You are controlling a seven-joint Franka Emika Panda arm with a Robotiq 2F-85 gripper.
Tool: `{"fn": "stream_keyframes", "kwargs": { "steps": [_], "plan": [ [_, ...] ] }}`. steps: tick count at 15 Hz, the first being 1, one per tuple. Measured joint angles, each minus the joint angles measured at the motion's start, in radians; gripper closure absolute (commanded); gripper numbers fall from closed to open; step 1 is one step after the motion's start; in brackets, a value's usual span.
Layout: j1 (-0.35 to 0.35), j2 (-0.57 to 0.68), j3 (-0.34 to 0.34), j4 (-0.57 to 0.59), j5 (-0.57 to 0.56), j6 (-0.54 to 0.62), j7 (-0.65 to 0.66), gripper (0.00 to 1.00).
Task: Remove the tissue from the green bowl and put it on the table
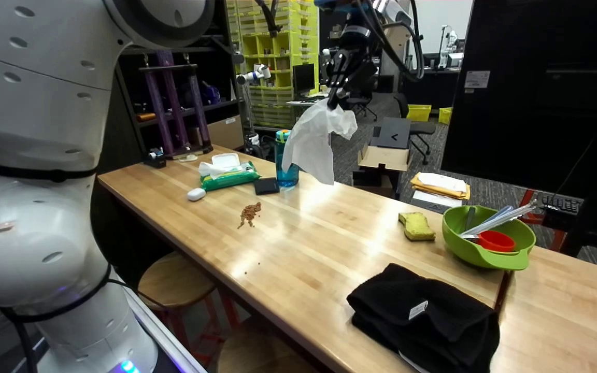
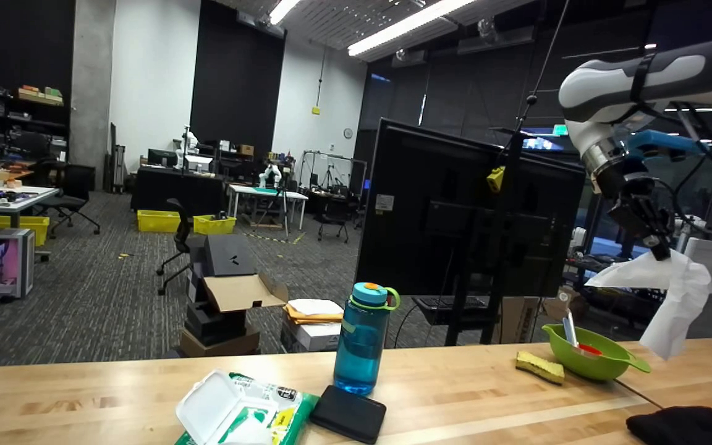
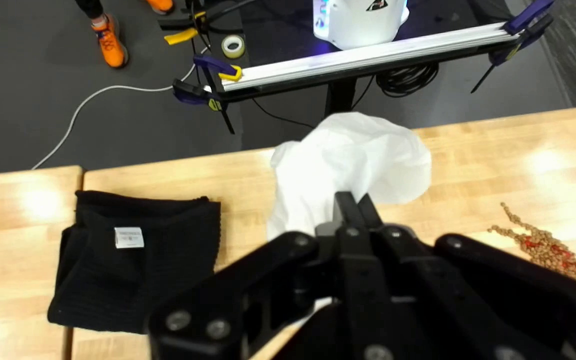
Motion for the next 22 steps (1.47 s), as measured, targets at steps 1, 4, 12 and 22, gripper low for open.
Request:
{"fn": "stream_keyframes", "kwargs": {
  "steps": [1, 4, 12, 22],
  "plan": [
    [-0.005, -0.019, 0.000, -0.050, 0.019, 0.042, 0.000, 1.00],
    [-0.022, -0.078, 0.000, -0.200, 0.084, 0.161, -0.004, 1.00],
    [0.014, -0.258, -0.078, -0.608, 0.153, 0.499, -0.172, 1.00],
    [0.068, -0.504, -0.141, -1.190, 0.112, 0.986, -0.352, 1.00]
  ]
}}
